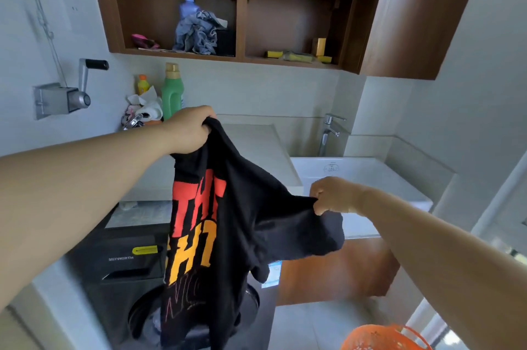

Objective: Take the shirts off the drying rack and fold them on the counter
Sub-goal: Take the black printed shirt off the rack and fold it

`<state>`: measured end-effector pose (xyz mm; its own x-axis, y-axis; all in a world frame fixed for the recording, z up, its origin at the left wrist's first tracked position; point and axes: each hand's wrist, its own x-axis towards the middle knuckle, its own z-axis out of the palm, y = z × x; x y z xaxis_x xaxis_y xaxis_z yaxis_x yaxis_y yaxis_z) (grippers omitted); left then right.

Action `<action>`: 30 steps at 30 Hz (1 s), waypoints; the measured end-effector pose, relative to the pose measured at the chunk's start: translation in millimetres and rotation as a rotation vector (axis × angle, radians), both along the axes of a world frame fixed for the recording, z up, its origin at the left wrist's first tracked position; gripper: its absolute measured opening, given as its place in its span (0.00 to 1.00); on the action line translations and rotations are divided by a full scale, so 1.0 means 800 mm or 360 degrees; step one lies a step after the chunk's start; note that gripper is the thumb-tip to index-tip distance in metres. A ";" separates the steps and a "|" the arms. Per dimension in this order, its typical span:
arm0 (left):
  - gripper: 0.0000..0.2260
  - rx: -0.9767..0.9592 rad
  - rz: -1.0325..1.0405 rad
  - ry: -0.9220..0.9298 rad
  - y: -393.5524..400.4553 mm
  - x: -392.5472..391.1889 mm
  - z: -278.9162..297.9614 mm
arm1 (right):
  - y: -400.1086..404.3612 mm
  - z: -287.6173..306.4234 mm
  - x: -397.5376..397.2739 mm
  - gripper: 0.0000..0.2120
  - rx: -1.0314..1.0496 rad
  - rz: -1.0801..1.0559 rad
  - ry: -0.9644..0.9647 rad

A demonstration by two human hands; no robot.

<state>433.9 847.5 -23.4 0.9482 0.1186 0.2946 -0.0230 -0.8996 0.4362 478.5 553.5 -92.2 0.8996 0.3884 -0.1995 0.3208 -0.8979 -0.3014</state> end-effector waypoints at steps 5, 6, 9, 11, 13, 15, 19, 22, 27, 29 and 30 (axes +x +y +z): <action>0.10 -0.0011 0.0032 -0.0013 -0.030 -0.004 0.001 | 0.035 -0.050 0.005 0.16 0.0439 0.0134 0.0335; 0.10 0.0017 0.0062 -0.0012 -0.032 -0.006 0.001 | 0.042 -0.060 0.007 0.19 0.0508 0.0155 0.0436; 0.12 0.0039 0.0115 -0.0046 -0.031 -0.011 0.001 | 0.058 -0.081 0.006 0.19 0.0597 0.0255 0.0594; 0.12 0.0043 0.0122 -0.0074 -0.027 -0.014 0.002 | 0.065 -0.087 0.009 0.19 0.0564 0.0294 0.0552; 0.12 0.0035 0.0136 -0.0084 -0.021 -0.017 0.003 | 0.069 -0.089 0.013 0.20 0.0516 0.0281 0.0533; 0.11 -0.0007 0.0133 -0.0088 -0.015 -0.020 0.003 | 0.079 -0.086 0.015 0.15 0.0580 0.0315 0.0546; 0.11 -0.0126 -0.0019 -0.0066 -0.010 -0.024 0.003 | 0.109 -0.066 0.005 0.18 0.0859 0.0341 0.0368; 0.14 -0.0191 -0.0197 -0.0052 -0.001 -0.026 0.005 | 0.143 -0.055 -0.001 0.23 0.1111 0.0438 0.0154; 0.16 -0.0328 -0.0375 -0.0072 0.026 -0.022 0.015 | 0.187 -0.046 -0.005 0.24 0.1416 0.0499 0.0183; 0.17 -0.0373 -0.0413 -0.0096 0.043 -0.018 0.019 | 0.201 -0.043 -0.007 0.24 0.1593 0.0399 0.0170; 0.16 -0.0371 -0.0415 -0.0108 0.053 -0.015 0.021 | 0.209 -0.037 -0.009 0.24 0.1706 0.0339 0.0133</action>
